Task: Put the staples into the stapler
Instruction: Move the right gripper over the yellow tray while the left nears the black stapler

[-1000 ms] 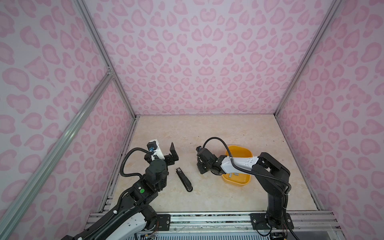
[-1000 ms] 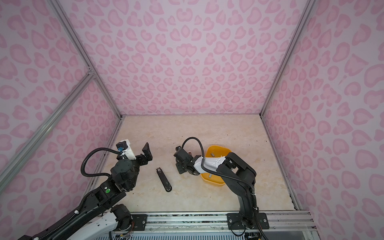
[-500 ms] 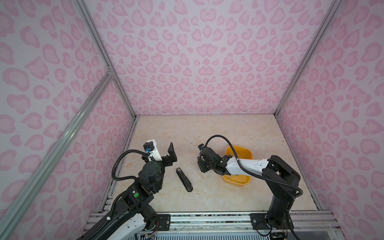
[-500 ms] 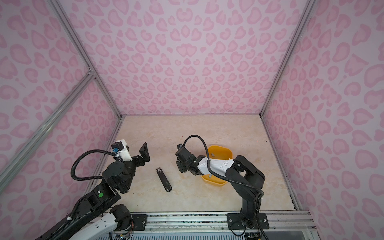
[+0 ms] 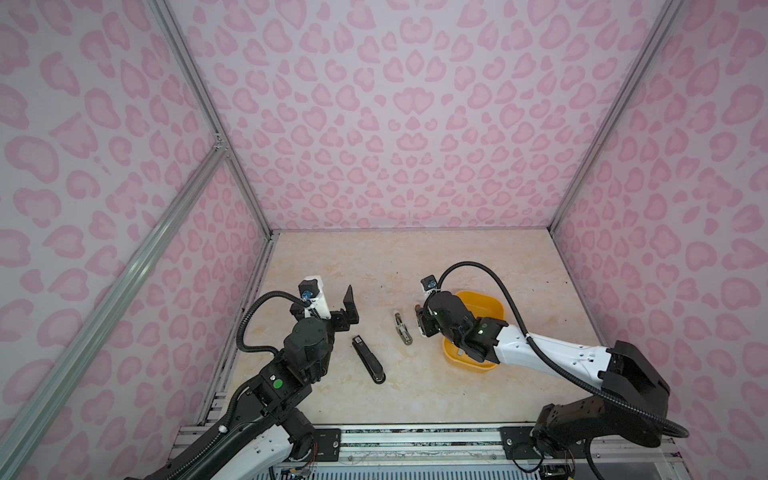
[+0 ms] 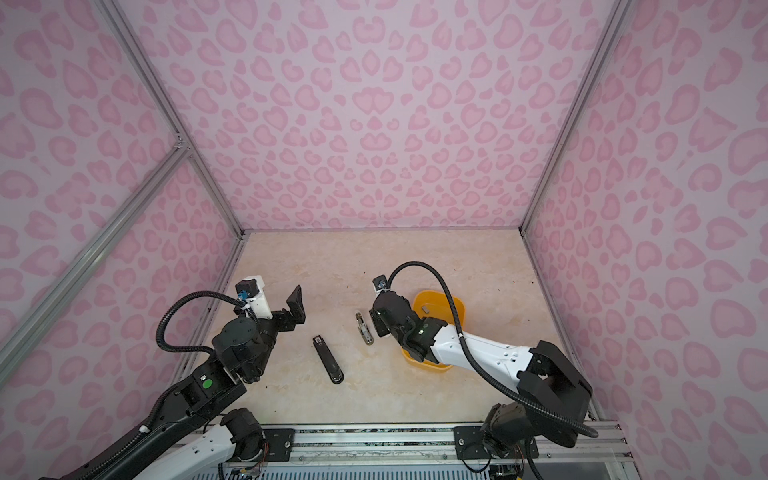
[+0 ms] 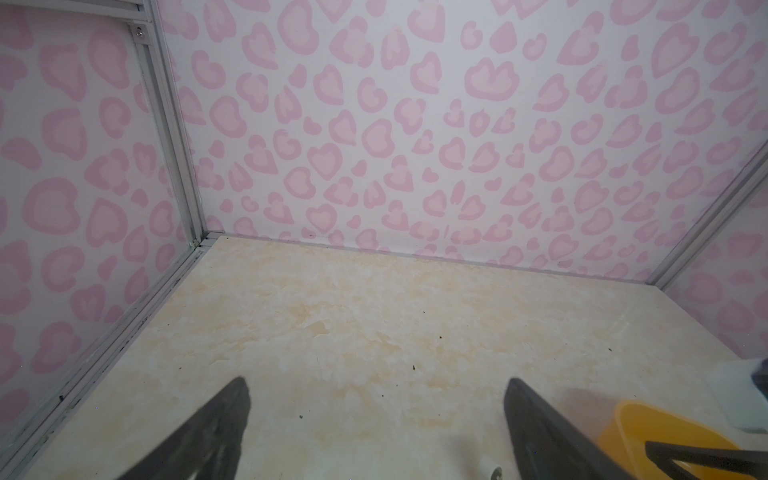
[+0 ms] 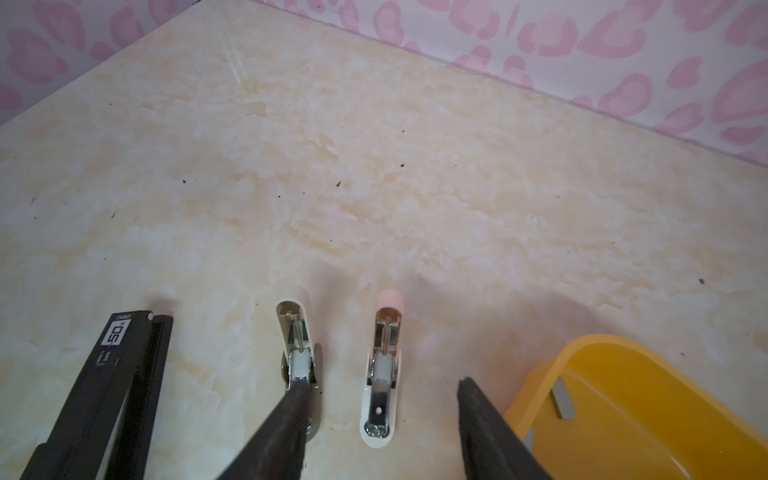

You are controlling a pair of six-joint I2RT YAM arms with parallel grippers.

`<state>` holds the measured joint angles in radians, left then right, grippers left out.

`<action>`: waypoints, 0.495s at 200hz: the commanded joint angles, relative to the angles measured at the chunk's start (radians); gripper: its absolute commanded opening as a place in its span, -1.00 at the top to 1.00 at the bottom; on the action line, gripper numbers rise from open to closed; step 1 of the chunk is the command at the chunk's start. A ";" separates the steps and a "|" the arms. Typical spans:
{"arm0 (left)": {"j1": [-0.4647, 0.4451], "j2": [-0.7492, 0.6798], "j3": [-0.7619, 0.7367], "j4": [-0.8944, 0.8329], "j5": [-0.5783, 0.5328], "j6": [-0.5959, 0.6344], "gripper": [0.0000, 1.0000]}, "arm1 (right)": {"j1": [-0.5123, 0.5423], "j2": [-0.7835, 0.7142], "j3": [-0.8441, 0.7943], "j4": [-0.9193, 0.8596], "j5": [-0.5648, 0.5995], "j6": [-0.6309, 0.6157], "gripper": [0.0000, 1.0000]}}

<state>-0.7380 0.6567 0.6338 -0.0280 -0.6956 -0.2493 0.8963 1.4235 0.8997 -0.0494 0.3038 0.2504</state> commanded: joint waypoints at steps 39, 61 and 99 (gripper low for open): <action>0.002 0.040 0.023 0.019 0.014 0.027 -0.93 | -0.037 -0.077 -0.068 0.065 0.124 -0.016 -0.15; 0.000 0.044 0.058 0.008 0.054 0.030 -0.93 | -0.042 -0.073 -0.056 0.041 0.117 -0.017 -0.13; 0.000 0.129 0.232 0.003 0.279 0.106 -0.97 | -0.051 -0.121 -0.072 0.044 0.145 -0.017 -0.13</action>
<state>-0.7380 0.7231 0.7284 -0.0345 -0.6128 -0.2176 0.8555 1.3334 0.8429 -0.0223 0.4175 0.2310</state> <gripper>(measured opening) 0.963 0.560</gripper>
